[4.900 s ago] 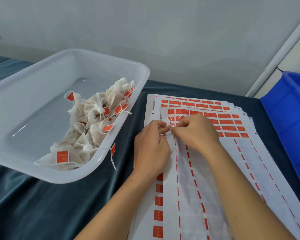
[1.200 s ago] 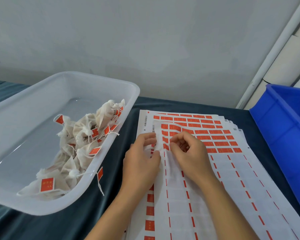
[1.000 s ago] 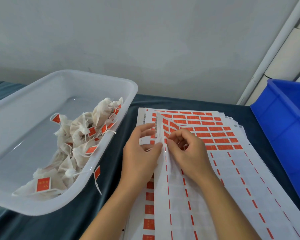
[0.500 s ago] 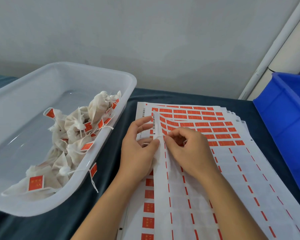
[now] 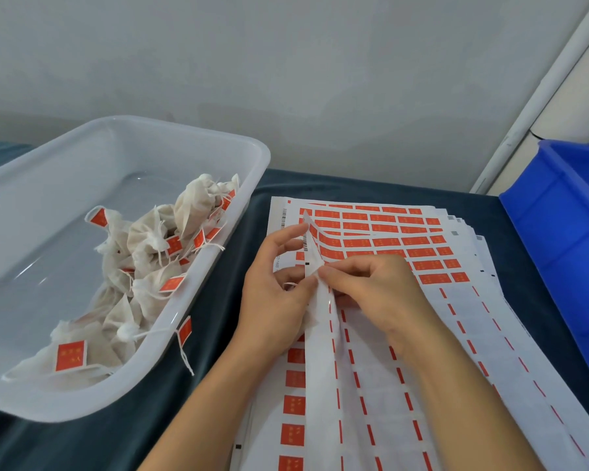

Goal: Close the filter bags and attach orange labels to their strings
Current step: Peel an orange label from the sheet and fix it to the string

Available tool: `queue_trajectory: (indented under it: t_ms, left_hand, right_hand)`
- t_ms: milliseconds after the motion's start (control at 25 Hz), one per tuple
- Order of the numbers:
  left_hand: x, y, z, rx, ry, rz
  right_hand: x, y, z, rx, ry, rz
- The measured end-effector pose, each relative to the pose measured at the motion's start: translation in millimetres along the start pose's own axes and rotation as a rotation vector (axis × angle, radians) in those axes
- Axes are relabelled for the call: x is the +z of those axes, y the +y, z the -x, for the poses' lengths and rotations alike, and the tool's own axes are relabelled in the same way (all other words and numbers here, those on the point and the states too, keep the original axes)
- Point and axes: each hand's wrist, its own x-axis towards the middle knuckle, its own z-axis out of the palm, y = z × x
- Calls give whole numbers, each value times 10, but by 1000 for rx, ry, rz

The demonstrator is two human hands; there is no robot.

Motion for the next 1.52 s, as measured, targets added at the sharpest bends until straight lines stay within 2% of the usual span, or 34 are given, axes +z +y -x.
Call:
queue_trajectory:
  t_ms: [200,640,880,1080,1280,1400,1520]
  left_hand:
    - [4,-4,-8,-10,-18,-16]
    - [10,8,-3,-22,-24,-5]
    - [14,37,9,-14,-13,2]
    - [5,55,34,21,-8,-39]
    - [-19,40,38,35,42,-94]
    - [-31,46,29,-3,70,-149]
    - [-40,40,32,-32,68,-224]
  right_hand:
    - [-35,-31,2,90,-55,-138]
    - [-51,-41,-11,87,-44,-156]
    - [-11,-56,-9,-78,35,183]
    - [52,-64,-17,-61,29,385]
    - [5,-62,-12,14,47,295]
    - [-119,-80,-27,19,158,303]
    - [-274,-126,-54,66,261,101]
